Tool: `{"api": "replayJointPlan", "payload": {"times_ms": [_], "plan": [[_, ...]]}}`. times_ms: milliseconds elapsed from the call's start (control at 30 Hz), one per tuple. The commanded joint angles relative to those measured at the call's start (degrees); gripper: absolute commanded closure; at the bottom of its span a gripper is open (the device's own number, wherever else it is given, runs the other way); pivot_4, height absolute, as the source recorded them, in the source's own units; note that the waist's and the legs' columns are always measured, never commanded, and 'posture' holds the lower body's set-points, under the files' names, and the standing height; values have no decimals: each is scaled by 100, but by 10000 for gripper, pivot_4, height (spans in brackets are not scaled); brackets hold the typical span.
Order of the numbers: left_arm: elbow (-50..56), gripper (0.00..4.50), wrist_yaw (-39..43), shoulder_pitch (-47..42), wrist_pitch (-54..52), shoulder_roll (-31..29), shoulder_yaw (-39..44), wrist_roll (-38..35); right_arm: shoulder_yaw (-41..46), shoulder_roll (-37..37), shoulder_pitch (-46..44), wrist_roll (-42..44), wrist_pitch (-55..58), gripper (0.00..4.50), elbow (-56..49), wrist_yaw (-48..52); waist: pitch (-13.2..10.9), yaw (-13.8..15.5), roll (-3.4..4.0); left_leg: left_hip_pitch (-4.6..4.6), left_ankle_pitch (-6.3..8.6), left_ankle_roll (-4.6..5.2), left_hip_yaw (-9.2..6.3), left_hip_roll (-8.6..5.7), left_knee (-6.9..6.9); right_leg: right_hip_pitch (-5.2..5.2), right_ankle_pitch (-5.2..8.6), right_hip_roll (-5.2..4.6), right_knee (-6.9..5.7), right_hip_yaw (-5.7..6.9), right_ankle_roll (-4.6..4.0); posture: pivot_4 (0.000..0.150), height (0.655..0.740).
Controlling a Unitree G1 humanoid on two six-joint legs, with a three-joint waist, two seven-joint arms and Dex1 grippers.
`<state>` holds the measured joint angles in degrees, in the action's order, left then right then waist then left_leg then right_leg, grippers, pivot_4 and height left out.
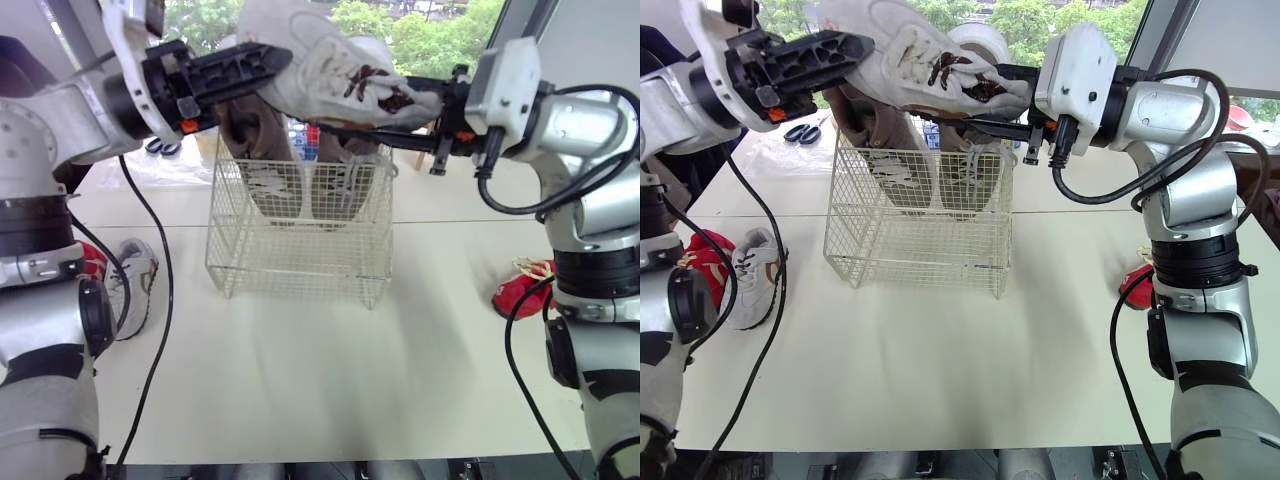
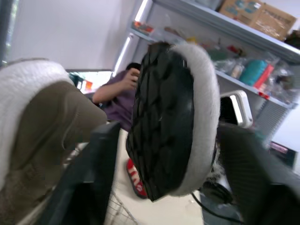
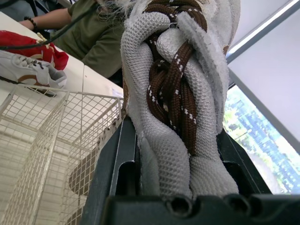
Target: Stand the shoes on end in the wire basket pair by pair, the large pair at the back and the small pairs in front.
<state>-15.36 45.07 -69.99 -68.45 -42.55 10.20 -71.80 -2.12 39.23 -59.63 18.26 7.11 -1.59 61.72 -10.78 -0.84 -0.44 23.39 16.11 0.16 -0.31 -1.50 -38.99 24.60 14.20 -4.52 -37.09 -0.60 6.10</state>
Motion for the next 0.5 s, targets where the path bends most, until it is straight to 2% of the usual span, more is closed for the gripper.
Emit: {"api": "replayJointPlan", "payload": {"times_ms": [33, 67, 100, 200, 333, 400, 500], "plan": [[-39, 30173, 220, -234, -26, -3, 201, 119, 108, -6, -180, 24, -37, 31572, -251, -69, 0, 0, 0, 0, 0, 0, 0, 0, 0, 0, 0, 0, 0, 0, 0, 1500, 7400], [-29, 35351, 173, -212, -1, 44, 232, 155, 116, -10, -178, 47, 22, 31572, -286, -84, 0, 0, 0, 0, 0, 0, 0, 0, 0, 1, 0, 0, 0, 0, 0, 1500, 7400], [-24, 35351, 84, -171, 29, 92, 296, 182, 155, -26, -167, 91, 130, 31572, -314, -151, 0, 1, 0, 0, 0, 0, 0, 1, 0, 1, 0, -1, 0, 0, 0, 1500, 7400], [-31, 36138, -371, -7, 75, 282, 792, -29, 452, 76, 29, 533, 935, 20952, -427, -300, 0, 12, 0, 0, 0, 0, 0, 1, -1, 1, 0, -3, -1, 0, 0, 1500, 7400], [361, 36138, -1363, 400, 436, 796, 1715, -620, 1664, -167, 368, 1818, 2212, 1307, -351, -1259, 0, 24, -2, 2, 0, 0, -4, 2, -4, -1, 0, -21, 0, -5, 0, 1500, 7400], [687, 36138, -1956, 602, 759, 1194, 2089, -991, 2234, -554, 532, 2562, 2693, 567, -415, -1983, 1, 26, -2, 1, 0, -1, -5, 3, -3, -1, -1, -27, 1, -7, -1, 1500, 7400], [1338, 36138, -2592, 890, 1316, 1846, 2287, -1312, 2822, -1621, 636, 3930, 3207, 567, -626, -3447, 5, 10, -7, 0, -3, -8, -7, 5, 7, 2, -3, -28, 0, -9, -2, 1500, 7400]]}}
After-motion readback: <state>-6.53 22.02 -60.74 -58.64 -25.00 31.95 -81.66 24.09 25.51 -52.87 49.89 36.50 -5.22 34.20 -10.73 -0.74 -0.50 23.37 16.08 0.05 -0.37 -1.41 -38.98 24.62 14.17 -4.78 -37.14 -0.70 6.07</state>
